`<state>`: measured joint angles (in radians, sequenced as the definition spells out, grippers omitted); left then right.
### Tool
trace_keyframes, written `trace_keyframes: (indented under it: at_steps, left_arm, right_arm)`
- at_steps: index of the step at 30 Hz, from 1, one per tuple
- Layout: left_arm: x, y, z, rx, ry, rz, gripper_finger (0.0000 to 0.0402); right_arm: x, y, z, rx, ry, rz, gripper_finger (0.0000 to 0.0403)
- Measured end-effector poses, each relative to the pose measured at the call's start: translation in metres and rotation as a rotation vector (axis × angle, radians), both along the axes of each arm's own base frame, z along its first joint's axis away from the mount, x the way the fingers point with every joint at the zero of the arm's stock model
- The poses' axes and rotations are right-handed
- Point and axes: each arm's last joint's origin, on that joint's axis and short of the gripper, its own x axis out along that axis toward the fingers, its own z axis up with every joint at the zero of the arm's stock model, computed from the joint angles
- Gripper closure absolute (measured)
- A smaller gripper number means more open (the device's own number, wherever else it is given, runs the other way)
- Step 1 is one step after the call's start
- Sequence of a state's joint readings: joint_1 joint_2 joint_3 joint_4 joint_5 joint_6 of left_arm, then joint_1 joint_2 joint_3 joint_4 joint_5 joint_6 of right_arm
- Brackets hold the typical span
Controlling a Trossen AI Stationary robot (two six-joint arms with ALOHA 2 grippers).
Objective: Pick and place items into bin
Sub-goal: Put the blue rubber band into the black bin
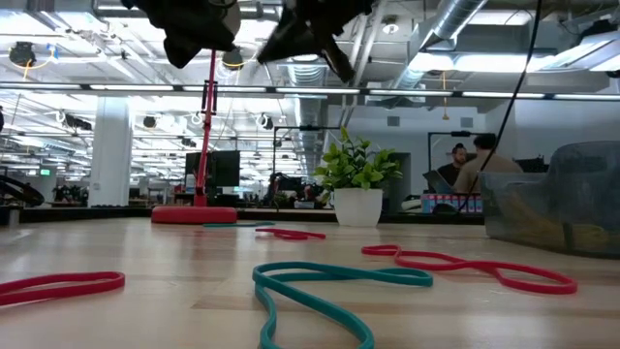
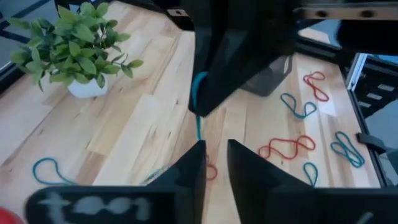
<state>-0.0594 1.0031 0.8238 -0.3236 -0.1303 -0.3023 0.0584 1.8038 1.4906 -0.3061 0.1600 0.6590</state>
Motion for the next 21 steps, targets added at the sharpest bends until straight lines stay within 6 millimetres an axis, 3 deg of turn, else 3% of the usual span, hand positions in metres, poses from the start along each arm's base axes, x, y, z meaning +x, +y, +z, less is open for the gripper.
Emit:
trace_keyframes:
  at_steps: [6, 10, 17, 21]
  left_arm:
    - [-0.003, 0.002, -0.009, 0.003, 0.093, 0.063, 0.0299]
    - [-0.003, 0.003, -0.017, -0.009, 0.164, 0.118, 0.0292]
    - [0.005, 0.002, -0.027, -0.041, 0.2, 0.15, 0.0292]
    - [0.013, 0.002, -0.033, -0.041, 0.219, 0.147, 0.0292]
  right_arm:
    - [-0.018, 0.0, -0.019, 0.084, 0.262, -0.093, 0.0401]
    - [-0.045, 0.005, -0.025, 0.16, 0.508, -0.165, 0.0401]
    - [-0.112, 0.022, 0.003, 0.193, 0.812, -0.351, 0.0402]
    - [-0.143, 0.031, 0.018, 0.16, 0.89, -0.444, 0.0402]
